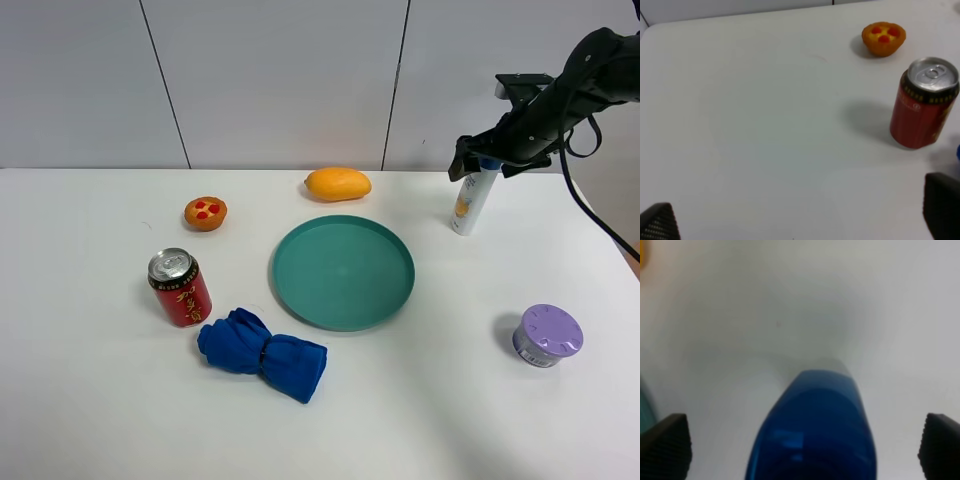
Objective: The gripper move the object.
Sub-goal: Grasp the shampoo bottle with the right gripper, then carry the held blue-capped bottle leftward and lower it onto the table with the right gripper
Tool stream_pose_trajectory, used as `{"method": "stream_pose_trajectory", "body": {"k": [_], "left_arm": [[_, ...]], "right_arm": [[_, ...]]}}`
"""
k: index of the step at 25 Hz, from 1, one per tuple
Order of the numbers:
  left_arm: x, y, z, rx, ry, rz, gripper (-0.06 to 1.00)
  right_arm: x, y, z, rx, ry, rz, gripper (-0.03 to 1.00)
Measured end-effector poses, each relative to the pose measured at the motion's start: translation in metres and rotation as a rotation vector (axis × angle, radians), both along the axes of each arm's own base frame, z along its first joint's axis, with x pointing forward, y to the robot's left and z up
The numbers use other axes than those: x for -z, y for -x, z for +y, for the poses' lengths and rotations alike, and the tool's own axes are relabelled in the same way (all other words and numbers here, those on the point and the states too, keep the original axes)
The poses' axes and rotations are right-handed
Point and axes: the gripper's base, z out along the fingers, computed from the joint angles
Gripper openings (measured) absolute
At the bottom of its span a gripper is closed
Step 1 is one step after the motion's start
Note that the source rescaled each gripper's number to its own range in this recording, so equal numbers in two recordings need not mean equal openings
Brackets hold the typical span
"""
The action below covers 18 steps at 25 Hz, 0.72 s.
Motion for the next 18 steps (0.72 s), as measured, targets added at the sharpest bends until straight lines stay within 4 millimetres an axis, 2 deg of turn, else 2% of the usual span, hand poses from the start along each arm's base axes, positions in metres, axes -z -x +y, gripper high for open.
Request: {"method": "stream_pose_trajectory", "body": {"k": [1, 4, 10, 11, 18], "left_arm": [[0.0, 0.0, 0.0, 0.0, 0.0, 0.0, 1.0], [0.0, 0.0, 0.0, 0.0, 0.0, 0.0, 1.0], [0.0, 0.0, 0.0, 0.0, 0.0, 0.0, 1.0], [0.0, 0.0, 0.0, 0.0, 0.0, 0.0, 1.0], [0.0, 0.0, 0.0, 0.0, 0.0, 0.0, 1.0]], "right_arm": [[0.0, 0.0, 0.0, 0.0, 0.0, 0.0, 0.8], [-0.0004, -0.0005, 0.0006, 0.005, -0.01, -0.005, 0.59], [-0.0015, -0.0025, 0.0005, 0.014, -0.014, -0.029, 0.03], [-0.0016, -0.0026, 0.0007, 0.017, -0.018, -0.03, 0.0], [-0.0019, -0.0008, 0.0011, 0.011, -0.02, -0.014, 0.0]]}}
